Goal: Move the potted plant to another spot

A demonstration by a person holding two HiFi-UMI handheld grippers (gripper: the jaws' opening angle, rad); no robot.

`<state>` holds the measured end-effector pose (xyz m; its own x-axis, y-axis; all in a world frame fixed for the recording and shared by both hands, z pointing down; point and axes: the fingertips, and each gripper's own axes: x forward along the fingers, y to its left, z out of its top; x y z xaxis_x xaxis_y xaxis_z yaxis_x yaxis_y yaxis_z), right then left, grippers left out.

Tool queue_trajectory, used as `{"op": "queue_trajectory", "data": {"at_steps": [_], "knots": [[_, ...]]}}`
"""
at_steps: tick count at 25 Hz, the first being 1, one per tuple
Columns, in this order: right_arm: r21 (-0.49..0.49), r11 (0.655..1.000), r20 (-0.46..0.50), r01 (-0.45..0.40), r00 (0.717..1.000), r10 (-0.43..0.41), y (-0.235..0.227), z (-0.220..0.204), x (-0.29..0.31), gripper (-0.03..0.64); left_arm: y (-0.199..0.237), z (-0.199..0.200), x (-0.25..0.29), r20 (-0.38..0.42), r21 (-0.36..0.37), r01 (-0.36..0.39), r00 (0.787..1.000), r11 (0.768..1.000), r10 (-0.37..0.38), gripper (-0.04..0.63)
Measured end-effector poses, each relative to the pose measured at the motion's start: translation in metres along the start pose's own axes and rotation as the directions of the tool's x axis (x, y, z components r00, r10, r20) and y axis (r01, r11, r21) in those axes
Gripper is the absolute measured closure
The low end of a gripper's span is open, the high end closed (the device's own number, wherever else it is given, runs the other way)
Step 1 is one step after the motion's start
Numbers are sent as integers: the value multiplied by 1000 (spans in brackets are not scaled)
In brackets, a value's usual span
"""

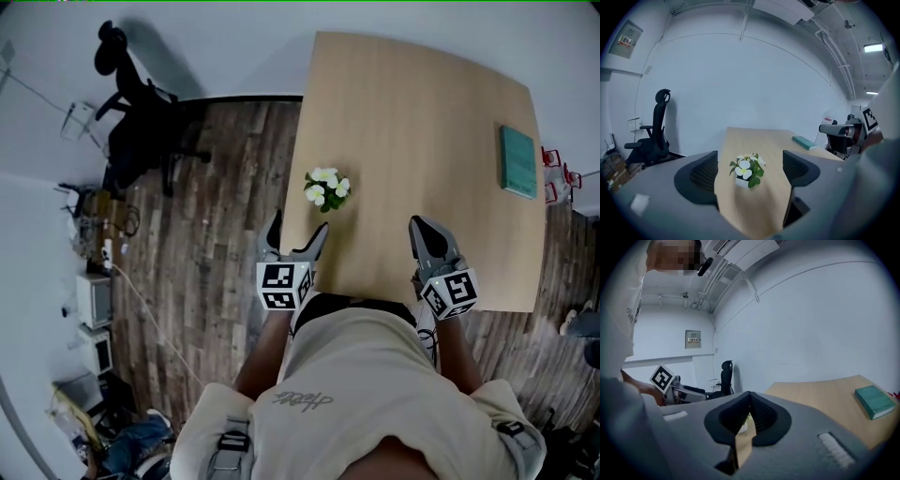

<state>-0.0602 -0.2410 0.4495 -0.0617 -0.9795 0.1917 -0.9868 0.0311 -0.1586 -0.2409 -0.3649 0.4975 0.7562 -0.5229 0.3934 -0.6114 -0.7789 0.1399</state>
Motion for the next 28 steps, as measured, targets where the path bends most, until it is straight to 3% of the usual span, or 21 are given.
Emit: {"op": "queue_trajectory", "data": {"at_steps": [7,16,22,28], "knots": [[0,994,0,110,994,-110,5,0,1,614,9,-14,28,-55,3,105,993,994,-104,155],[-9,984,-78,179,981,-179,8,-19,-11,614,6,-57,70,-185,17,192,965,981,-186,149],[37,987,-82,159,984,-156,-14,-22,-10,614,5,-80,97,-259,150,170,957,974,-128,136],[78,990,-62,115,992,-110,-30,-18,12,614,13,-103,113,-320,136,123,944,983,-73,130]]}}
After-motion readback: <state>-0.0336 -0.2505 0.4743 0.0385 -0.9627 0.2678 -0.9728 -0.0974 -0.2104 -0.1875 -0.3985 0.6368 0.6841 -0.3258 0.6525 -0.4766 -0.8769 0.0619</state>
